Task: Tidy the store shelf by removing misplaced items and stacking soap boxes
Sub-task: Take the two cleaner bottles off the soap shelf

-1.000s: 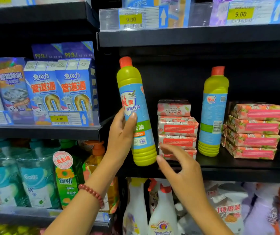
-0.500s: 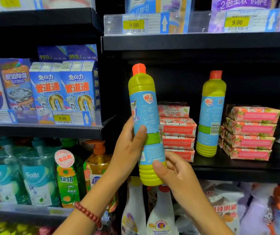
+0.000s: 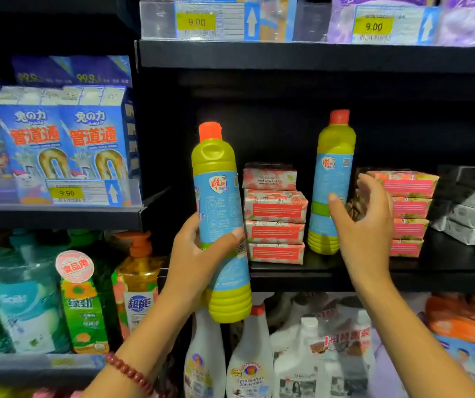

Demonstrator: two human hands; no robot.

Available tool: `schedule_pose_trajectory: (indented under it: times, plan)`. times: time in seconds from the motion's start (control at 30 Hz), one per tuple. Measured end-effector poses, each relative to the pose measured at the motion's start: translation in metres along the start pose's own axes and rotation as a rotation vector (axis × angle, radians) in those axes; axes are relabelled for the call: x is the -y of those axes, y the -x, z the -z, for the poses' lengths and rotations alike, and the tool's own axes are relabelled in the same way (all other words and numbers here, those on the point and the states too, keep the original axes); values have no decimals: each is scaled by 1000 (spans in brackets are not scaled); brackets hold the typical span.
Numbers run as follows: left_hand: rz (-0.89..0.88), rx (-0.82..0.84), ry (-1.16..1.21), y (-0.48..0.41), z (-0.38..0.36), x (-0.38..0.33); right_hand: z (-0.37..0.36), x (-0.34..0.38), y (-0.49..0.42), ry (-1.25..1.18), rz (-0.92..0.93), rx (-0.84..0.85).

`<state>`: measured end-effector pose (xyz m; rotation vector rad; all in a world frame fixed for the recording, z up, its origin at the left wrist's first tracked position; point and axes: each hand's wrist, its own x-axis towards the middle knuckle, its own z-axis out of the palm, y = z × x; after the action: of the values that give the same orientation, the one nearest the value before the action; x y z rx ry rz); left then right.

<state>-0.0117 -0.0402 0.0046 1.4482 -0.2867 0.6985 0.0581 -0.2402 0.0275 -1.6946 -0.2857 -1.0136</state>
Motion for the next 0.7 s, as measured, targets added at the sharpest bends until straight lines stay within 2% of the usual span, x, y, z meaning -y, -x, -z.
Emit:
schedule_pose_trajectory:
  times: [0.1,0.23,0.37,0.7]
  plan:
    - [-1,16,-28,-1,-4,2,-21,-18,-29,90,-57,81]
    - [2,39,-32,-1,-9,4,-37,-34,-43,-19,-72,133]
    - [0,63,-45,0,-16,7,-35,-43,-44,25,-30,145]
    - [-27,137,-36,3,-45,5,29,-5,-18,-187,1,194]
